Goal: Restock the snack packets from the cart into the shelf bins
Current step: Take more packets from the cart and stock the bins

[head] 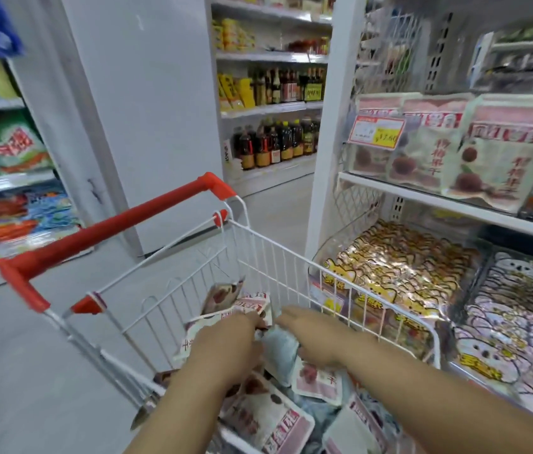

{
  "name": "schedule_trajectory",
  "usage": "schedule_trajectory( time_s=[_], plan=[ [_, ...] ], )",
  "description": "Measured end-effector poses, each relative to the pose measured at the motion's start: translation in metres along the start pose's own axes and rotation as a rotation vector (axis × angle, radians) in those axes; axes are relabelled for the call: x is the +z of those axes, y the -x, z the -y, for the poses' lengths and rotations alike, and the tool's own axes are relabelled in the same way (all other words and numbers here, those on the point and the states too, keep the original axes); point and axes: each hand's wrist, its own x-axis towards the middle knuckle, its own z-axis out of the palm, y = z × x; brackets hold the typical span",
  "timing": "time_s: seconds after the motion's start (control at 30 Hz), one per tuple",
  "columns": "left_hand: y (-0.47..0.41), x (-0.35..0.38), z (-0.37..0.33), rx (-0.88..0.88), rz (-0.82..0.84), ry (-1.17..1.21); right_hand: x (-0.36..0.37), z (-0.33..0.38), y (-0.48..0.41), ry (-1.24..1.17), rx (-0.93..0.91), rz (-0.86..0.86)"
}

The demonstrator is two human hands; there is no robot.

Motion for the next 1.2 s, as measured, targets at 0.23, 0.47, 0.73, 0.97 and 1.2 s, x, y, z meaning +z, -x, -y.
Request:
schedule_trajectory(
  time_s=[0.23, 0.47, 0.73, 0.97, 1.2],
  plan=[
    [0.005, -0.013, -0.004, -0.073, -0.103, 0.030, 0.004, -0.007, -0.021, 0.007, 0.075, 0.050],
    [0.009, -0.023, -0.006, -0.092, -0.140, 0.180, -0.023, -0.007, 0.004, -0.008, 0.016, 0.014],
    [0.017, -0.043, -0.012, -0.087, 0.142, 1.072, -0.072, 0.012, 0.068, -0.474, -0.353, -0.720],
    [0.014, -0.042, 0.000, -0.256, -0.342, 1.183, -0.062, 0.011, 0.037, -0.781, 0.054, -0.521],
    [0.014, -0.042, -0.002, -0.225, -0.476, 0.990, -0.007, 0.030, -0.020, -0.707, 0.186, 0.021]
  ],
)
